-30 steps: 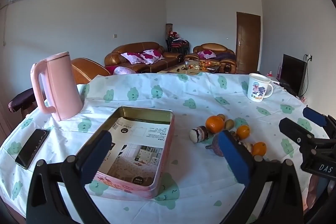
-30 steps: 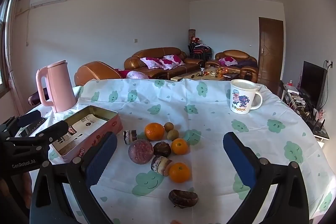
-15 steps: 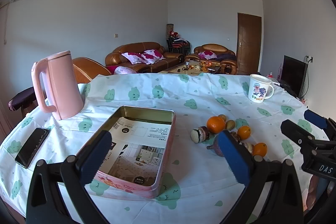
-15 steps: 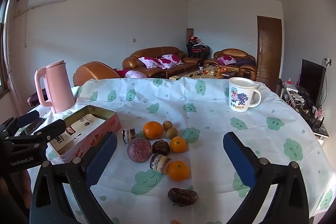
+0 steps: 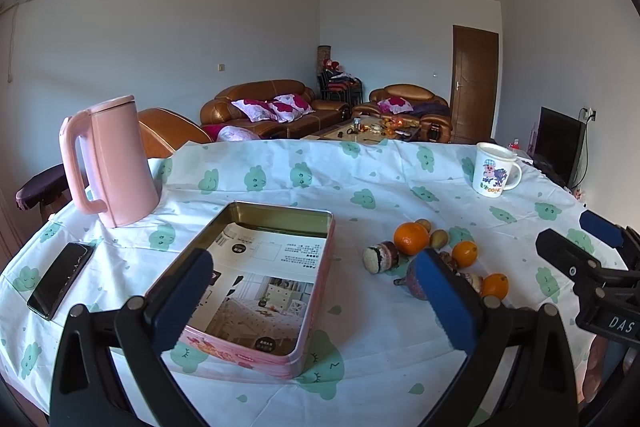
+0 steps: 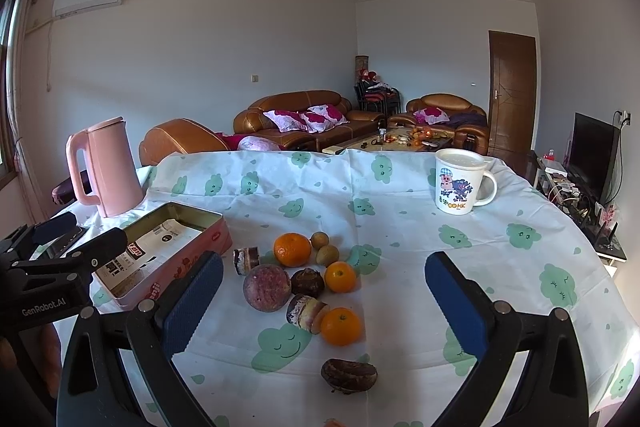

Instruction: Organize fruits

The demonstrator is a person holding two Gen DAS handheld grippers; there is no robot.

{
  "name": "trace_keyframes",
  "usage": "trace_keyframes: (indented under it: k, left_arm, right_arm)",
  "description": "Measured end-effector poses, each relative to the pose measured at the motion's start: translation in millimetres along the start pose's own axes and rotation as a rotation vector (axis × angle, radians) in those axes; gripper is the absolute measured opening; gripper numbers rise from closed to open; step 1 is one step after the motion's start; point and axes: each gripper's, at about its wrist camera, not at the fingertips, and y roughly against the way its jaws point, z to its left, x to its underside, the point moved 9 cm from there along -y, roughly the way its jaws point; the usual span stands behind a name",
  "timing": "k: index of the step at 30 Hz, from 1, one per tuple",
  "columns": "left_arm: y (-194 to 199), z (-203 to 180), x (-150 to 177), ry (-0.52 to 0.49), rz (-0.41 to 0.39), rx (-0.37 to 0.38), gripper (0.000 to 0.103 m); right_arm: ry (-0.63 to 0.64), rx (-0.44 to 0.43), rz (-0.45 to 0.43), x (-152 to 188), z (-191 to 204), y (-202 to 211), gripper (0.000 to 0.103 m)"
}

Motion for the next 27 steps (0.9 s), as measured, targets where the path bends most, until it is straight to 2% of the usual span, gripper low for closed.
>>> trace_keyframes:
  k: [27]
  left_arm:
    - [-1.4, 2.0, 1.2, 0.002, 0.002, 0.001, 0.103]
  right_arm:
    - [0.001, -0.004, 0.019, 8.9, 2.1, -4.0, 0.102]
